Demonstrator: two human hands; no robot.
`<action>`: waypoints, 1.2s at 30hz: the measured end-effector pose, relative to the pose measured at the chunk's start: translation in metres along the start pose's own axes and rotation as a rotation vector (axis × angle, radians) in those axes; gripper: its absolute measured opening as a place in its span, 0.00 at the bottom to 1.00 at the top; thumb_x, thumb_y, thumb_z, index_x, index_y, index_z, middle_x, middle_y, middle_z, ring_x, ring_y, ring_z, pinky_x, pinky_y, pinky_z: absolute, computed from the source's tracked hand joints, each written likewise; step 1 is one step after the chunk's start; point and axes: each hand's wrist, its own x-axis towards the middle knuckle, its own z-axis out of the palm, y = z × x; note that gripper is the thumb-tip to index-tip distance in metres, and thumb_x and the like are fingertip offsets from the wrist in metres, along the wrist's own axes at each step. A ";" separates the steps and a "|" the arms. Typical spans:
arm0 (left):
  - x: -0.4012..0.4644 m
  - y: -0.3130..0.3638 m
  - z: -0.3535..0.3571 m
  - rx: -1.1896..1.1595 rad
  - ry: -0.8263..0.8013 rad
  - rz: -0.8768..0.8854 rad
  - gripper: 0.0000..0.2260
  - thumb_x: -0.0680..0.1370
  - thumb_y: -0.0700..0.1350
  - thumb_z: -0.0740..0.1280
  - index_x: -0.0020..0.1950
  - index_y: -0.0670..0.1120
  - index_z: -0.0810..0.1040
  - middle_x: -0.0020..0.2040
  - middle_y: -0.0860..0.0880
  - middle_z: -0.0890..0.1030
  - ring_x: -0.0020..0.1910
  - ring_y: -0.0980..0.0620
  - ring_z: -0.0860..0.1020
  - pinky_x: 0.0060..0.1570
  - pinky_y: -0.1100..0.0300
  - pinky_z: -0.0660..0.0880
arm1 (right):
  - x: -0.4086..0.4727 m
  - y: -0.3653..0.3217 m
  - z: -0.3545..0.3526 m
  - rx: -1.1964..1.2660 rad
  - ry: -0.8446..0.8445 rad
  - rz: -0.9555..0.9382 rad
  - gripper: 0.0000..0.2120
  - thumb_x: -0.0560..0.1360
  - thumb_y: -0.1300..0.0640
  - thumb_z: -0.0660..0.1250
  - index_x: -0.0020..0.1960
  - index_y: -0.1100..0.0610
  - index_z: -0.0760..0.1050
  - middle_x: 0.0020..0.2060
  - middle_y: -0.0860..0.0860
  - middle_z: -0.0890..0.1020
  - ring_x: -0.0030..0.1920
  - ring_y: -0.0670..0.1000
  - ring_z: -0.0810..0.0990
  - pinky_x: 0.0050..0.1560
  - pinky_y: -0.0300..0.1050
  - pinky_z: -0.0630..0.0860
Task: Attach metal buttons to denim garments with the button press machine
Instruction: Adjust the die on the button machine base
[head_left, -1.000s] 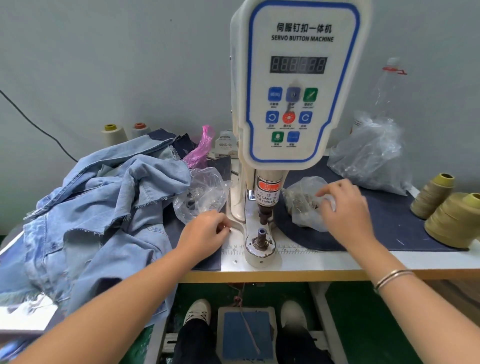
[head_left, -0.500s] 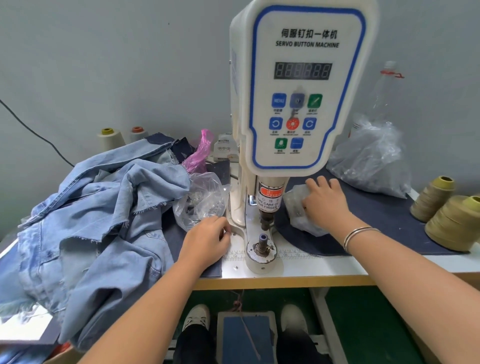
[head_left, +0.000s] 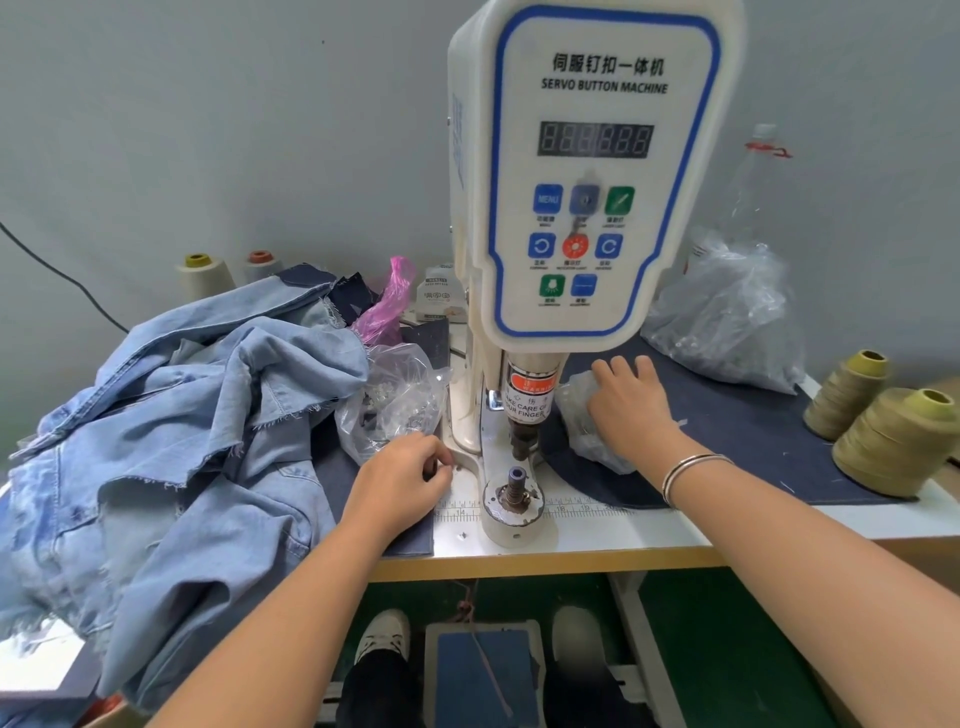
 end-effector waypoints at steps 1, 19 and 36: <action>0.000 0.000 0.000 0.003 0.002 0.001 0.01 0.76 0.49 0.65 0.45 0.55 0.76 0.36 0.57 0.71 0.39 0.60 0.70 0.34 0.66 0.63 | 0.000 -0.001 0.001 -0.004 0.008 -0.007 0.10 0.75 0.53 0.64 0.55 0.51 0.79 0.56 0.50 0.69 0.57 0.53 0.66 0.61 0.54 0.59; 0.003 0.003 0.000 0.030 0.009 -0.032 0.03 0.77 0.53 0.66 0.45 0.56 0.78 0.36 0.56 0.71 0.39 0.58 0.70 0.33 0.65 0.62 | -0.010 0.002 0.003 0.140 0.002 0.070 0.08 0.75 0.55 0.65 0.52 0.49 0.79 0.59 0.50 0.67 0.59 0.53 0.67 0.70 0.70 0.45; 0.002 0.001 0.000 -0.008 -0.011 -0.060 0.04 0.75 0.48 0.66 0.42 0.57 0.76 0.37 0.57 0.73 0.39 0.60 0.71 0.35 0.64 0.64 | -0.024 0.020 -0.001 0.205 0.039 0.080 0.07 0.77 0.53 0.64 0.48 0.51 0.81 0.64 0.51 0.64 0.70 0.55 0.54 0.69 0.74 0.39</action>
